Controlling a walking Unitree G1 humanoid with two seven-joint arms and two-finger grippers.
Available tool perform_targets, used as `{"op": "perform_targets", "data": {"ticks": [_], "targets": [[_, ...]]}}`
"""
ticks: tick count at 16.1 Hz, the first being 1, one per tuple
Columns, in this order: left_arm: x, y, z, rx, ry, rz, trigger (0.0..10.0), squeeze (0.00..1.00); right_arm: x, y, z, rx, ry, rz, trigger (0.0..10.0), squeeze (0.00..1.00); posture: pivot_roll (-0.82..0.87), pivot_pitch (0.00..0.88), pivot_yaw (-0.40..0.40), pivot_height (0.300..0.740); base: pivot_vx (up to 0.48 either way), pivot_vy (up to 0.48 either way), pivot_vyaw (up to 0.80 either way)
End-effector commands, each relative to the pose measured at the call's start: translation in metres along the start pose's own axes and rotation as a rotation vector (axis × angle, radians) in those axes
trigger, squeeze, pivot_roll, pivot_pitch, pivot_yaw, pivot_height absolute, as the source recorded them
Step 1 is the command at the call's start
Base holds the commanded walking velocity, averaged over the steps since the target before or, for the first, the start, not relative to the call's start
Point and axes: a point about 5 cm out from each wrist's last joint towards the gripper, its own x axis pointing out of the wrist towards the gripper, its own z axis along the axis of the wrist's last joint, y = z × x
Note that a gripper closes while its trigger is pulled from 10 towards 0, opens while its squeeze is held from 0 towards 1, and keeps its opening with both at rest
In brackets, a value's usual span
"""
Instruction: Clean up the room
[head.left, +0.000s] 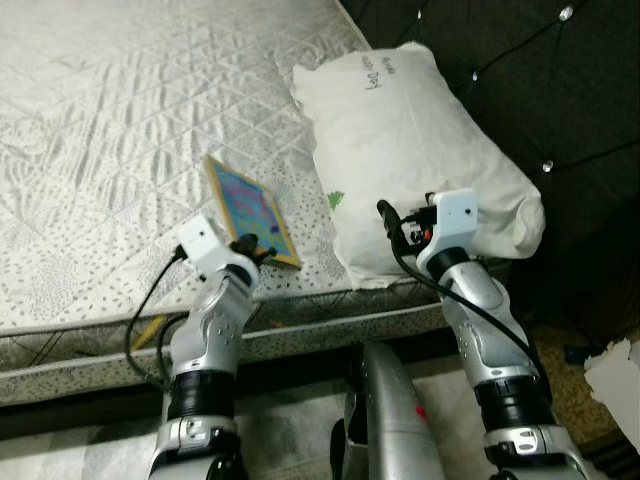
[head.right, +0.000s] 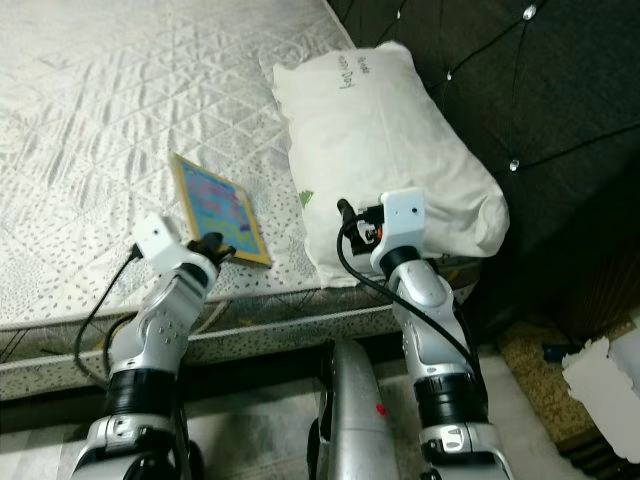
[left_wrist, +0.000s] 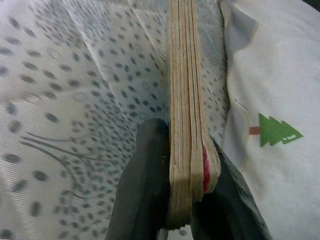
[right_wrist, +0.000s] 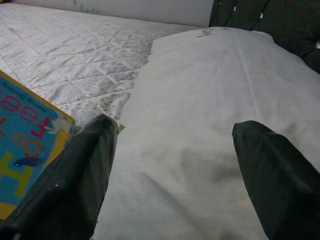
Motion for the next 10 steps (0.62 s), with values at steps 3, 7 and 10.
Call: {"op": "perform_targets", "data": {"ticks": [3,7,10], "targets": [[0.005,-0.025,-0.016,-0.087,0.122,-0.078,10.0,0.0,-0.004,-0.006,0.004,-0.017,-0.004,-0.009,10.0,0.0,-0.18,0.103,-0.092,0.514,0.0,0.0,0.0],[0.007,-0.036,-0.031,-0.103,0.229,-0.134,10.0,0.0,-0.005,-0.006,0.005,-0.021,-0.001,-0.007,10.0,0.0,-0.19,0.106,-0.093,0.514,0.0,0.0,0.0],[0.007,-0.034,-0.035,-0.082,0.258,-0.133,10.0,0.0,-0.005,-0.004,0.004,-0.019,0.002,-0.002,10.0,0.0,-0.19,0.106,-0.093,0.514,0.0,0.0,0.0]]}}
